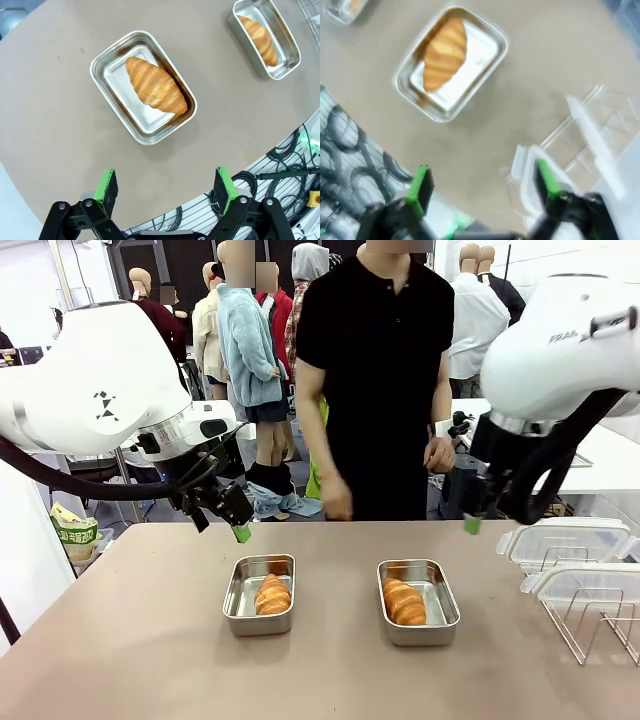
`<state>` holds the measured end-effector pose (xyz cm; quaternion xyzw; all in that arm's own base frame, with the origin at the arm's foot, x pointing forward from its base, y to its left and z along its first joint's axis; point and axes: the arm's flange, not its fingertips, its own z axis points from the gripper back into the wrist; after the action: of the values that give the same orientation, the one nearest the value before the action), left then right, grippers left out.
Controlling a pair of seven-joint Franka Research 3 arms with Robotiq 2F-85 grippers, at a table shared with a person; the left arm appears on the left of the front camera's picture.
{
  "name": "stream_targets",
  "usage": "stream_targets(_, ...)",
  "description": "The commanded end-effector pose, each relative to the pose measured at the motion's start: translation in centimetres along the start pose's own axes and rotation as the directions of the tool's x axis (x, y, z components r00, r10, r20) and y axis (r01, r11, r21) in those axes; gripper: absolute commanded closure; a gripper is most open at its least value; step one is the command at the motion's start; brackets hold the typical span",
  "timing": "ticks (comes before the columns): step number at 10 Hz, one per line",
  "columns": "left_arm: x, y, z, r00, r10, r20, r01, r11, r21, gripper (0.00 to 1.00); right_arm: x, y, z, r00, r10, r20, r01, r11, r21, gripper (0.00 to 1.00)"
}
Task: Place the bread in airtight containers.
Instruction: Pick up one Airtight Container lid and hand it to the human.
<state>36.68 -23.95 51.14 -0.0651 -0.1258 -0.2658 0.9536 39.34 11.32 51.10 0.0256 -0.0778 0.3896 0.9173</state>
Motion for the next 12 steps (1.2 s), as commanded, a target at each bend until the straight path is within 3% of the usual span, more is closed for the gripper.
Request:
stream_targets(1,0.1,0.1,0.0,1.0,0.001,0.001,-0.001,1.0,-0.002,0.0,-1.8,-1.4,1.6,0.925,0.38,-0.014,-0.38,0.923,-0.061,0.0)
stream_targets(2,0.1,0.1,0.0,1.0,0.001,0.001,-0.001,1.0,-0.002,0.0,-2.4,-2.0,1.9,0.884,0.466,-0.043,-0.467,0.882,-0.064,0.0)
stream_targets(3,0.1,0.1,0.0,1.0,0.001,0.001,-0.001,1.0,-0.002,0.0,-3.2,-3.0,1.8,0.802,0.593,-0.075,-0.597,0.8,-0.054,0.0)
stream_targets(4,0.1,0.1,0.0,1.0,0.001,0.001,-0.001,1.0,-0.002,0.0,-3.9,-3.9,1.4,0.668,0.743,-0.04,-0.744,0.667,-0.036,0.0)
stream_targets(5,0.1,0.1,0.0,1.0,0.001,0.001,-0.001,1.0,-0.002,0.0,-4.5,-4.8,0.6,0.624,0.776,-0.093,-0.782,0.62,-0.067,0.0)
stream_targets(7,0.1,0.1,0.0,1.0,0.001,0.001,-0.001,1.0,-0.002,0.0,-5.2,-6.0,-0.1,0.592,0.802,-0.082,-0.806,0.589,-0.054,0.0)
stream_targets(11,0.1,0.1,0.0,1.0,0.001,0.001,-0.001,1.0,-0.002,0.0,-5.3,-7.0,-0.3,0.602,0.798,-0.021,-0.798,0.602,0.006,0.0)
stream_targets(12,0.1,0.1,0.0,1.0,0.001,0.001,-0.001,1.0,-0.002,0.0,-5.7,-6.6,0.1,0.602,0.796,-0.065,-0.798,0.602,-0.027,0.0)
